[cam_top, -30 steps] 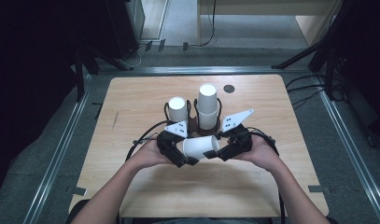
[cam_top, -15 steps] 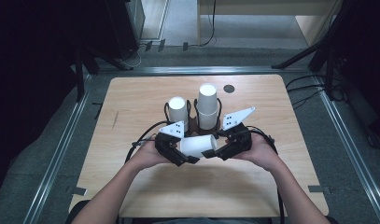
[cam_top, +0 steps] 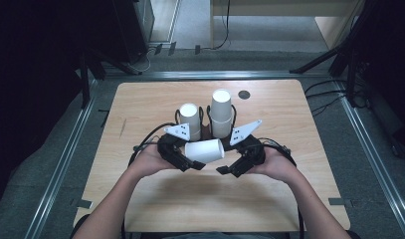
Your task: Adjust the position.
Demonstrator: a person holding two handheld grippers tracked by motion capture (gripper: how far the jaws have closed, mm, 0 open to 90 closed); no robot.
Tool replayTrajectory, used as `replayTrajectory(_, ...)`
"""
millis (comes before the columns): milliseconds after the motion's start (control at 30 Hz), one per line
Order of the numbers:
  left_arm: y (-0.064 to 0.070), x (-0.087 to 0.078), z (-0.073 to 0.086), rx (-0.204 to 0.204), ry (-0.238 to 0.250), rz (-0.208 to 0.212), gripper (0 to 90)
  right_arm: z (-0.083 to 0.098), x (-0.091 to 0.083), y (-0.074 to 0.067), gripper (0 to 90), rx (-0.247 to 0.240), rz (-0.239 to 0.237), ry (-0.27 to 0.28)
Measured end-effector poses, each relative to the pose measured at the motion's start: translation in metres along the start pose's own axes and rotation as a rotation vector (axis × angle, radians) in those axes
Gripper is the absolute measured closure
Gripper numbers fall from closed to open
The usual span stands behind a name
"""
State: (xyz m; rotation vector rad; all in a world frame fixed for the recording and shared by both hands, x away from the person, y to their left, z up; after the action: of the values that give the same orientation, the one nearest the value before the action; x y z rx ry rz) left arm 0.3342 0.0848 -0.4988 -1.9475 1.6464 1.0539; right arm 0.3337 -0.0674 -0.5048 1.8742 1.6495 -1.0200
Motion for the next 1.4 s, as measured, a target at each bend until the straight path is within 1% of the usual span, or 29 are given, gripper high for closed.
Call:
replayTrajectory(67, -0.001, 0.002, 0.000, -0.002, -0.021, 0.013, 25.5, 0.003, 0.002, 0.001, 20.5, 0.008, 0.001, -0.024)
replayTrajectory(133, -0.004, 0.004, 0.001, 0.004, -0.060, 0.008, 25.4, 0.005, 0.003, 0.002, 21.8, 0.008, 0.002, -0.038)
replayTrajectory(167, -0.006, 0.004, 0.001, 0.008, -0.072, 0.005, 25.5, 0.006, 0.004, 0.002, 21.8, 0.009, 0.006, -0.044)
replayTrajectory(300, -0.008, 0.004, 0.000, 0.006, -0.101, 0.001, 25.5, 0.011, 0.008, 0.005, 22.0, 0.006, 0.029, -0.081)
replayTrajectory(333, -0.008, 0.003, 0.000, 0.009, -0.117, 0.002, 25.5, 0.013, 0.009, 0.006, 22.0, -0.001, 0.035, -0.092)
replayTrajectory(433, -0.009, 0.003, 0.001, 0.025, -0.167, -0.020, 25.5, 0.017, 0.013, 0.008, 22.0, -0.007, 0.046, -0.118)
replayTrajectory(500, -0.009, 0.003, 0.000, 0.024, -0.184, -0.026, 25.5, 0.018, 0.014, 0.009, 22.0, -0.006, 0.053, -0.127)
replayTrajectory(533, -0.009, 0.003, 0.000, 0.030, -0.194, -0.032, 25.5, 0.018, 0.015, 0.009, 22.0, -0.008, 0.056, -0.128)
replayTrajectory(633, -0.009, 0.003, 0.000, 0.028, -0.220, -0.046, 25.5, 0.019, 0.015, 0.010, 22.0, -0.014, 0.066, -0.133)
replayTrajectory(700, -0.010, 0.003, 0.000, 0.038, -0.247, -0.058, 25.5, 0.019, 0.015, 0.011, 22.0, -0.018, 0.072, -0.133)
replayTrajectory(767, -0.010, 0.005, 0.000, 0.035, -0.267, -0.058, 25.5, 0.019, 0.016, 0.010, 22.1, -0.017, 0.072, -0.137)
replayTrajectory(833, -0.009, 0.008, 0.001, 0.028, -0.282, -0.049, 25.5, 0.019, 0.016, 0.010, 22.2, -0.022, 0.077, -0.135)
replayTrajectory(867, -0.009, 0.009, 0.002, 0.030, -0.288, -0.052, 25.5, 0.018, 0.017, 0.010, 22.3, -0.030, 0.077, -0.131)
replayTrajectory(967, -0.008, 0.016, 0.004, 0.033, -0.328, -0.047, 25.5, 0.016, 0.017, 0.009, 22.6, -0.032, 0.083, -0.127)
replayTrajectory(1067, -0.007, 0.022, 0.006, 0.032, -0.361, -0.035, 25.4, 0.014, 0.018, 0.008, 23.0, -0.050, 0.081, -0.121)
replayTrajectory(1133, -0.005, 0.026, 0.007, 0.025, -0.368, -0.026, 25.4, 0.013, 0.019, 0.007, 23.3, -0.058, 0.079, -0.122)
replayTrajectory(1167, -0.005, 0.028, 0.007, 0.028, -0.379, -0.018, 25.4, 0.013, 0.020, 0.006, 23.9, -0.064, 0.075, -0.121)
replayTrajectory(1267, -0.003, 0.033, 0.007, 0.021, -0.386, -0.003, 25.3, 0.011, 0.022, 0.004, 25.3, -0.076, 0.071, -0.115)
replayTrajectory(1400, -0.001, 0.039, 0.009, 0.016, -0.404, 0.012, 24.5, 0.008, 0.024, 0.000, 27.3, -0.095, 0.055, -0.115)
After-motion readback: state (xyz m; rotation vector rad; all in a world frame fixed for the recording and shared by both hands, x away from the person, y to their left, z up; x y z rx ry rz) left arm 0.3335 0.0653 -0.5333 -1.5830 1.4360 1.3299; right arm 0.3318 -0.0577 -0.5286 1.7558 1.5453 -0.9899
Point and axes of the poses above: each handheld gripper's, and its own axes: x roughly forward along the jaws, z roughly out of its underside, y roughly to its right, the point moved 7 cm from there along x, roughly forward along the jaws, and after that the axes turned 7 degrees about -y, right-handed, at the moved point
